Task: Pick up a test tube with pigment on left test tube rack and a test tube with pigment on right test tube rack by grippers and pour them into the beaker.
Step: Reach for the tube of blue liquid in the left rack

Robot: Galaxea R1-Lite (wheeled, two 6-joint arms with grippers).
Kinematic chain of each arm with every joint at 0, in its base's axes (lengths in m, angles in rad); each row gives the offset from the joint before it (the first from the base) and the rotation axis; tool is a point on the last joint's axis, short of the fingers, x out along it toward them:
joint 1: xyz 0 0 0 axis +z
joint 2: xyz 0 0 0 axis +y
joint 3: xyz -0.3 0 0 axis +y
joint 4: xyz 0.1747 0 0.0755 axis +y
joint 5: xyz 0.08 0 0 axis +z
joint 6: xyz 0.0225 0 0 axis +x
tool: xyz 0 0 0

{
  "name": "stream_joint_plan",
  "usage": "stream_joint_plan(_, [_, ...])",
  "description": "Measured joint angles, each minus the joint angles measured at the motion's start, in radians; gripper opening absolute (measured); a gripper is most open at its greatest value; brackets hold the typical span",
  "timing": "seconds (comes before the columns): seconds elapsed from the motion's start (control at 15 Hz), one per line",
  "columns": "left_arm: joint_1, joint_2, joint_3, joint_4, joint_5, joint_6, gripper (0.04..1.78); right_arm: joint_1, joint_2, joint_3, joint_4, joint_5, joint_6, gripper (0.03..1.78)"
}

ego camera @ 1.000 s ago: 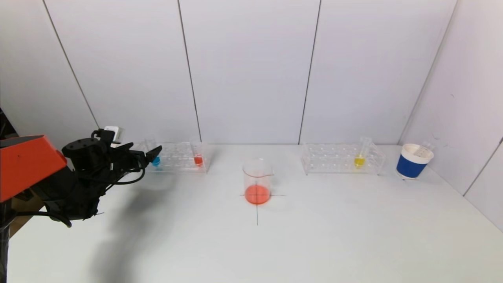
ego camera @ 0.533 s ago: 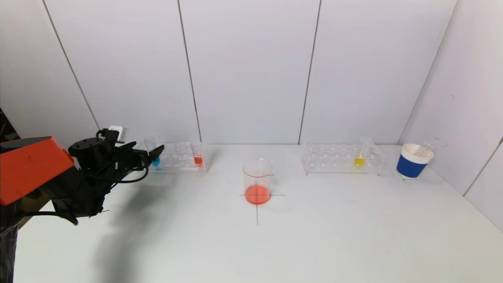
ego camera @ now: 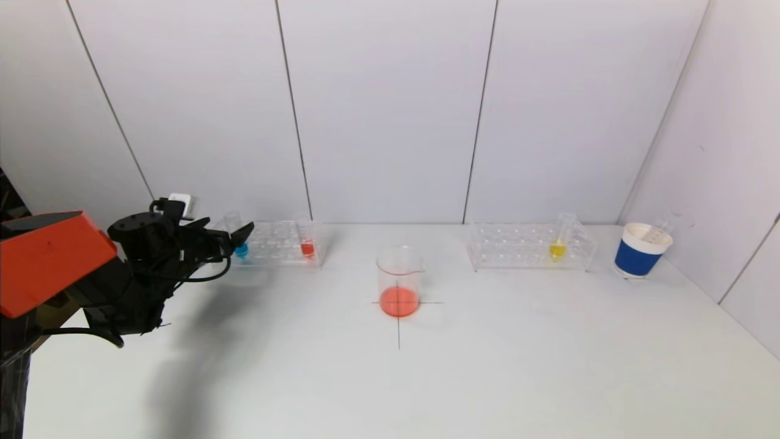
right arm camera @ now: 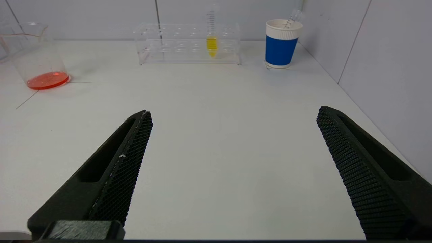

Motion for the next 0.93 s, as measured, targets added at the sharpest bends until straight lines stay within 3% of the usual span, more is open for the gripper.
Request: stream_joint_plan(0.93, [-0.002, -0.003, 0.0, -0.003, 0.001, 0.0, 1.76, 0.0, 0.0, 0.0, 0.0, 0.0, 0.0, 1.77])
